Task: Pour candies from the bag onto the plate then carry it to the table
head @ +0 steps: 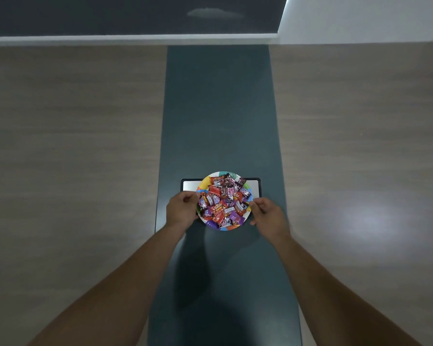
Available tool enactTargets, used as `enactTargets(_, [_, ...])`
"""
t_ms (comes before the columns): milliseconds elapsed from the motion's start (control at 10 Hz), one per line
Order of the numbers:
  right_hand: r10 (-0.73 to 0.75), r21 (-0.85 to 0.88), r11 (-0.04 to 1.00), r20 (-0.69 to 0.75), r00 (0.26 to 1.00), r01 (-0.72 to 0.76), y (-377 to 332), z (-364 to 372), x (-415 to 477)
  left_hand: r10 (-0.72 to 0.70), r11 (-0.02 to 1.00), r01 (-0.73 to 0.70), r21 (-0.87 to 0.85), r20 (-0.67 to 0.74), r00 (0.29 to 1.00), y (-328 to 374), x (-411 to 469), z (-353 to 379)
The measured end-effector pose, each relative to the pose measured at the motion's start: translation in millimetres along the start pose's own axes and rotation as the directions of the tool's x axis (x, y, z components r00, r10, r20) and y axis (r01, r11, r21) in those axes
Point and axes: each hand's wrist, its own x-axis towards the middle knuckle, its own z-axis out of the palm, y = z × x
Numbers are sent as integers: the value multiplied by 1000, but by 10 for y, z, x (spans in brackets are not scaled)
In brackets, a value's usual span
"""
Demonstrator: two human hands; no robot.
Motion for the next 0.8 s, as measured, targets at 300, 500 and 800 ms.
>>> enactTargets(300, [-29,2,1000,-31,999,29,104,-63,-181,83,995,-82,51,-21,996,19,-222,-138])
enactTargets(500, [-36,-44,998,-10,999,36,277,-158,-558,151,977,-144,156,-39,988,-166,-618,-318])
enactTargets(800, [-313,-357,893,-59,948,272,634,-54,-997,509,747,-445,494,6,861,-732,-1251,-382])
